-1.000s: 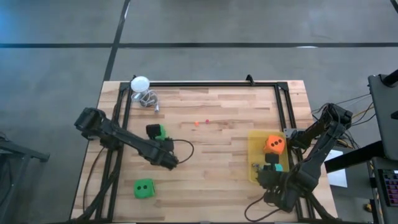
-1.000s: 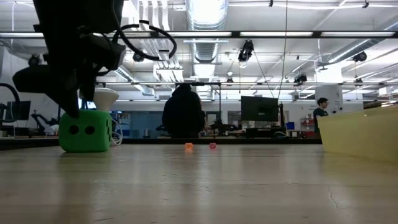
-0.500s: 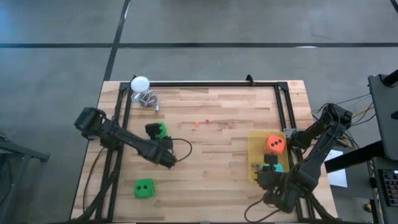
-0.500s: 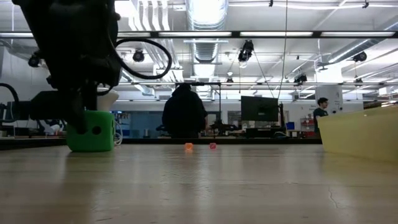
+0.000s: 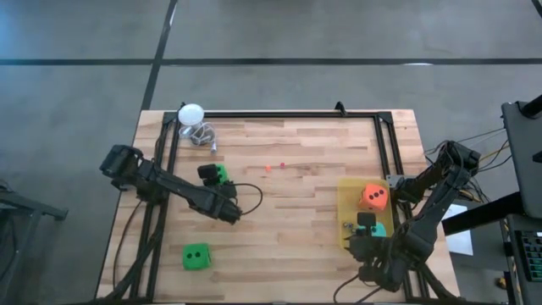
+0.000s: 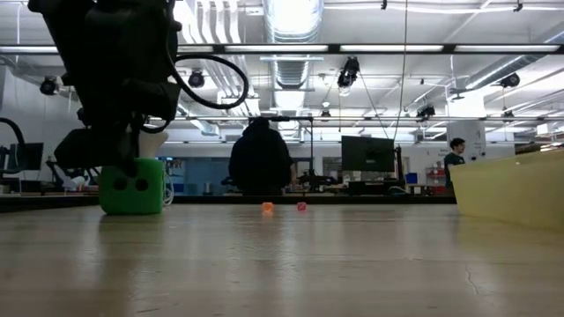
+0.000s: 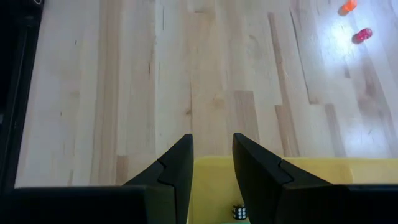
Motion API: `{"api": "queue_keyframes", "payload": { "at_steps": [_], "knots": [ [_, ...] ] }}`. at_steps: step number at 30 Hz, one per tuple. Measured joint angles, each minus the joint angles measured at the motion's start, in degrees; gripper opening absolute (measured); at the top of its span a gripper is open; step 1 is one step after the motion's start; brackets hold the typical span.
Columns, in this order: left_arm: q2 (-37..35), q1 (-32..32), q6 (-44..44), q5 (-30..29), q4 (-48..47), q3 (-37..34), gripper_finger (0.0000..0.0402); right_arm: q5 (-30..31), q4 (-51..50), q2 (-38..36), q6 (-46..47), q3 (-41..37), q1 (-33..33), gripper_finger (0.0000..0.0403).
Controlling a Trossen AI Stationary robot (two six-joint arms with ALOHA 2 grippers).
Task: Pick & Place Dice
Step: Put the top large green dice into the yellow bin
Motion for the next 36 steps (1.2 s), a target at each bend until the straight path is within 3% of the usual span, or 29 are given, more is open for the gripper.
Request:
{"api": "queue_keyframes", "payload": {
  "at_steps": [11,19,25,27,30,36],
  "knots": [
    [0.22,-0.63,0.52,3.76,5.9,5.31,0.0049,9.28,1.93,0.0,-6.41,0.0,-0.22,0.0107],
    [0.55,-2.62,3.67,9.85,27.35,7.3,0.0007,11.3,6.12,0.0,-11.13,0.0,-2.2,0.0107],
    [3.31,-4.28,3.42,12.11,35.8,7.74,0.0003,11.27,9.8,0.0,-15.43,0.0,-3.83,0.0107],
    [5.27,-5.16,3.21,15.47,38.19,8.68,0.0004,11.22,10.86,0.0,-17.11,0.0,-4.56,0.0107],
    [9.21,-5.73,3.81,17.34,36.49,10.74,0.0004,11.25,13.17,0.0,-20.39,-0.27,-6.02,0.0107],
    [11.11,-5.7,1.54,11.08,22.86,18.89,0.0003,6.79,15.56,0.0,-23.45,-0.35,-8.67,0.0107]
  ]
}}
